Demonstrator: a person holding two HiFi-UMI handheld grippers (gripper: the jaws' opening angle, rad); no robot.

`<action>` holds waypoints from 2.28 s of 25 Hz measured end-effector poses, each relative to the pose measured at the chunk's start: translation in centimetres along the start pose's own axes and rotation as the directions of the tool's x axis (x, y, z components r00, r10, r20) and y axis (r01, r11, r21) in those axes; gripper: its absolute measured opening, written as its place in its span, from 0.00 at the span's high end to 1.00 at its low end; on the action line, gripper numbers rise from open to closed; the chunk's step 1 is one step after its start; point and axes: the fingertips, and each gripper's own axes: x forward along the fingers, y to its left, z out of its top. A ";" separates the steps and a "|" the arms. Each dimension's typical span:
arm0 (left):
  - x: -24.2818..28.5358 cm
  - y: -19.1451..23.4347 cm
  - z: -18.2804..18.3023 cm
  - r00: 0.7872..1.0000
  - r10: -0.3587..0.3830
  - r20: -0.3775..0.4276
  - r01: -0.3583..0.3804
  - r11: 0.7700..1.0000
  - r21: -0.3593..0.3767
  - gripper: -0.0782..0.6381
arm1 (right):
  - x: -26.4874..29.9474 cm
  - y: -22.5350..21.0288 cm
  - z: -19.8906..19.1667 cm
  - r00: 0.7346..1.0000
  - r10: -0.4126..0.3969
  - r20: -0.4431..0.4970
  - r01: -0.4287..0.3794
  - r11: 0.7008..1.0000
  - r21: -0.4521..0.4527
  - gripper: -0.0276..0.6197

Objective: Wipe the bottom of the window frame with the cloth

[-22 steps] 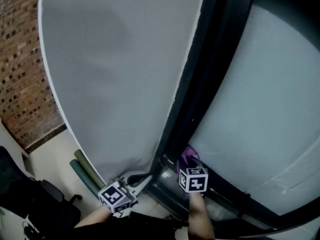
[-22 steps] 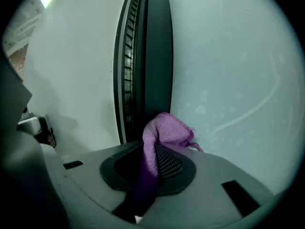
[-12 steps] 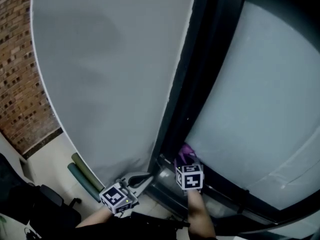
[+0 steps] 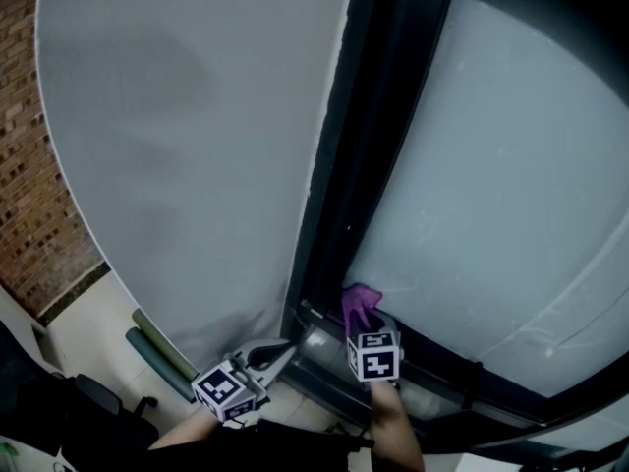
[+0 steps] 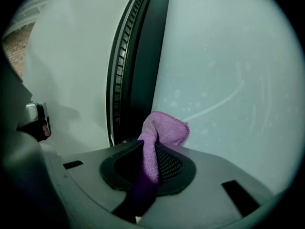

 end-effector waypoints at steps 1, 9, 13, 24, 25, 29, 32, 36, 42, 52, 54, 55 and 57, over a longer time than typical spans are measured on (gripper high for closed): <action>0.1 0.0 -0.1 1.000 -0.004 -0.002 0.004 1.000 0.000 0.89 | -0.2 -0.2 -0.1 1.000 -0.004 0.000 0.004 1.000 0.006 0.84; 1.0 -0.6 -0.3 0.999 -0.050 -0.015 0.050 0.999 0.007 0.89 | -1.4 -2.0 -1.6 0.999 -0.050 -0.007 0.050 0.998 0.036 0.84; 2.0 -1.3 -0.2 0.996 -0.084 -0.011 0.084 0.996 0.016 0.89 | -2.2 -2.9 -2.2 0.998 -0.061 -0.010 0.062 0.996 0.067 0.84; 4.2 -3.3 -0.8 0.985 -0.171 -0.028 0.171 0.985 0.005 0.89 | -4.4 -6.0 -4.3 0.992 -0.120 -0.027 0.122 0.983 0.139 0.84; 4.3 -3.4 -0.9 0.984 -0.175 -0.028 0.175 0.985 0.002 0.89 | -4.6 -6.2 -4.5 0.992 -0.126 -0.030 0.129 0.981 0.143 0.84; 4.9 -3.9 -1.2 0.980 -0.194 -0.037 0.194 0.981 -0.008 0.89 | -5.5 -6.9 -5.2 0.989 -0.147 -0.031 0.150 0.974 0.171 0.84; 5.5 -4.4 -1.4 0.975 -0.217 -0.044 0.217 0.976 -0.008 0.89 | -6.2 -7.7 -5.9 0.984 -0.171 -0.041 0.175 0.968 0.179 0.84; 6.2 -5.3 -1.7 0.968 -0.245 -0.055 0.245 0.969 -0.012 0.89 | -7.3 -8.8 -6.6 0.979 -0.199 -0.040 0.203 0.959 0.200 0.84; 7.0 -6.2 -2.2 0.957 -0.282 -0.068 0.281 0.959 -0.020 0.89 | -8.6 -10.1 -7.7 0.969 -0.242 -0.051 0.247 0.942 0.229 0.84; 8.3 -8.0 -2.9 0.934 -0.348 -0.082 0.346 0.937 -0.042 0.89 | -11.0 -12.1 -9.5 0.948 -0.312 -0.066 0.318 0.909 0.269 0.84; 8.6 -8.2 -3.0 0.928 -0.361 -0.087 0.359 0.932 -0.042 0.89 | -11.4 -12.6 -9.8 0.943 -0.326 -0.069 0.332 0.901 0.278 0.84; 8.7 -8.3 -3.1 0.926 -0.367 -0.089 0.365 0.930 -0.044 0.89 | -11.5 -12.8 -9.9 0.941 -0.333 -0.070 0.338 0.897 0.285 0.84; 8.9 -8.5 -3.1 0.921 -0.378 -0.093 0.375 0.926 -0.048 0.89 | -11.9 -13.1 -10.2 0.936 -0.346 -0.071 0.351 0.888 0.297 0.84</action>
